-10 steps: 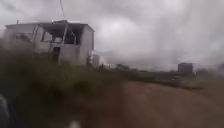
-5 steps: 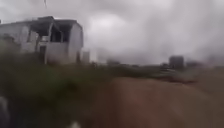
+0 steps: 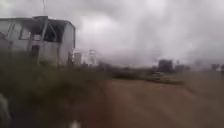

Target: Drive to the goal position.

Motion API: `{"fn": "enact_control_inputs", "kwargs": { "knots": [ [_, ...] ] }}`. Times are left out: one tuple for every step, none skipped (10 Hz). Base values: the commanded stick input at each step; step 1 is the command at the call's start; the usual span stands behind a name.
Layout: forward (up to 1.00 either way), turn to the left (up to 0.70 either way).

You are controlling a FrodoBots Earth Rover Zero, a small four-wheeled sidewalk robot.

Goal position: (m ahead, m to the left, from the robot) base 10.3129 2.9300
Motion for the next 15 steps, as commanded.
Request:
{"fn": "enact_control_inputs", "kwargs": {
  "knots": [
    [0.70, 0.00],
    [0.70, 0.00],
    [0.70, 0.00],
    [0.70, 0.00],
    [0.70, 0.00],
    [0.70, 0.00],
    [0.70, 0.00],
    [0.70, 0.00],
    [0.70, 0.00],
    [0.70, 0.00],
    [0.70, 0.00],
    [0.70, 0.00],
    [0.70, 0.00],
    [0.70, 0.00],
    [0.70, 0.00]
  ]
}}
